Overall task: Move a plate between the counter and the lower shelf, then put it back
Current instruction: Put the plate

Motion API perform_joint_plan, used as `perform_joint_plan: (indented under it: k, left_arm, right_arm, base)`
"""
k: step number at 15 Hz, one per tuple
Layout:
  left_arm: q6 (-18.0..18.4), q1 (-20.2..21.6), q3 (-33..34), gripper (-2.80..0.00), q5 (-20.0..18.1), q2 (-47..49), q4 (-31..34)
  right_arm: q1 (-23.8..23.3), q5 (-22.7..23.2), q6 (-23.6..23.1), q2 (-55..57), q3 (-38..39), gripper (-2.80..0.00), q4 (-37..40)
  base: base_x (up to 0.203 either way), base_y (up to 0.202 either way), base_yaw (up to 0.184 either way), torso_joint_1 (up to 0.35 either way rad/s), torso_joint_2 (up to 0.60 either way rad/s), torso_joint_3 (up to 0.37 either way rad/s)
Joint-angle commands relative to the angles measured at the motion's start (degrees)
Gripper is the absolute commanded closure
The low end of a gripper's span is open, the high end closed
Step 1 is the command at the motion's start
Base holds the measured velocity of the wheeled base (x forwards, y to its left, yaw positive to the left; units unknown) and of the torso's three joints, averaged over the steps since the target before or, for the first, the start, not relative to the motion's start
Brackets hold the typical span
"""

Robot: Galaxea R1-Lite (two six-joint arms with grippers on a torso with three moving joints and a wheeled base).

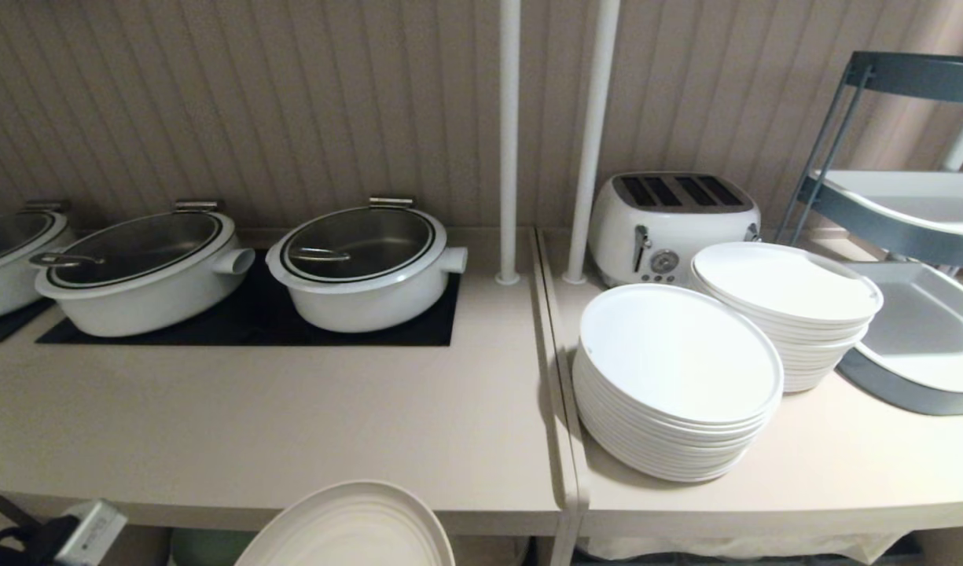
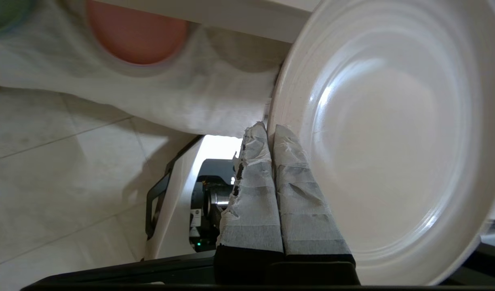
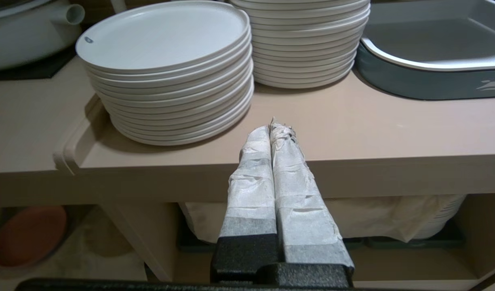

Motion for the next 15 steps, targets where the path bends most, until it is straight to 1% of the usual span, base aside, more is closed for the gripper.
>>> perform_joint_plan:
  k: [1,15]
  left_arm:
    - [-0.2,-0.2,0.0,0.0,0.0,0.0,-0.1]
    - [-0.2,-0.3,0.0,0.0,0.1,0.0,-0.1]
  right_arm:
    - [0.0,0.0,0.0,0.1,0.0,0.0,-0.1]
    - [0.0,0.0,0.0,0.1,0.0,0.0,-0.1]
  base:
    - [0.0,0.196,0.002,0.002,0.0,0.0]
    - [0.0,0.194,-0.002,0.002,0.0,0.003]
